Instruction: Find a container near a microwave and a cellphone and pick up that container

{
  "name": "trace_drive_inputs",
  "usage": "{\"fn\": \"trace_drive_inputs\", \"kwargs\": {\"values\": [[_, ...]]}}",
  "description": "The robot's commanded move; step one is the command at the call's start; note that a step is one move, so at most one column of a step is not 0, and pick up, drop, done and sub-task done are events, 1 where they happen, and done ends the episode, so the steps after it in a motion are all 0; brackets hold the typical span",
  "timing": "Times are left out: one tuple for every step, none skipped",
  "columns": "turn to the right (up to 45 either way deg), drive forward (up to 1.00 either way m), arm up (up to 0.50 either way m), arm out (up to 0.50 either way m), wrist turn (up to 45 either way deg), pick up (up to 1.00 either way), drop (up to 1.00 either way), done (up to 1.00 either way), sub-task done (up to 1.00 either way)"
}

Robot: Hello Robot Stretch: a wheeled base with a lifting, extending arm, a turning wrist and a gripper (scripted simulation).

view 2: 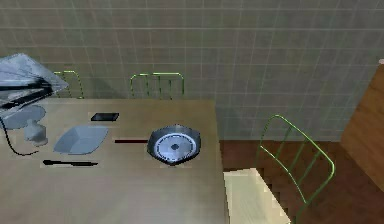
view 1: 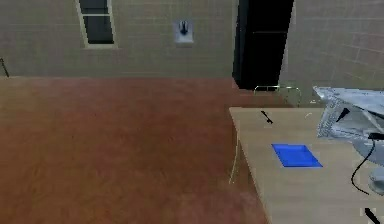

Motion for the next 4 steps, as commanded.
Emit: {"fn": "trace_drive_inputs", "kwargs": {"values": [[-27.0,0.0,0.0,0.0,0.0,0.0,0.0,0.0,0.0],[0.0,0.0,0.5,0.0,0.0,0.0,0.0,0.0,0.0],[0.0,0.0,0.38,0.0,0.0,0.0,0.0,0.0,0.0],[0.0,0.0,0.0,0.44,0.0,0.0,0.0,0.0,0.0]]}}
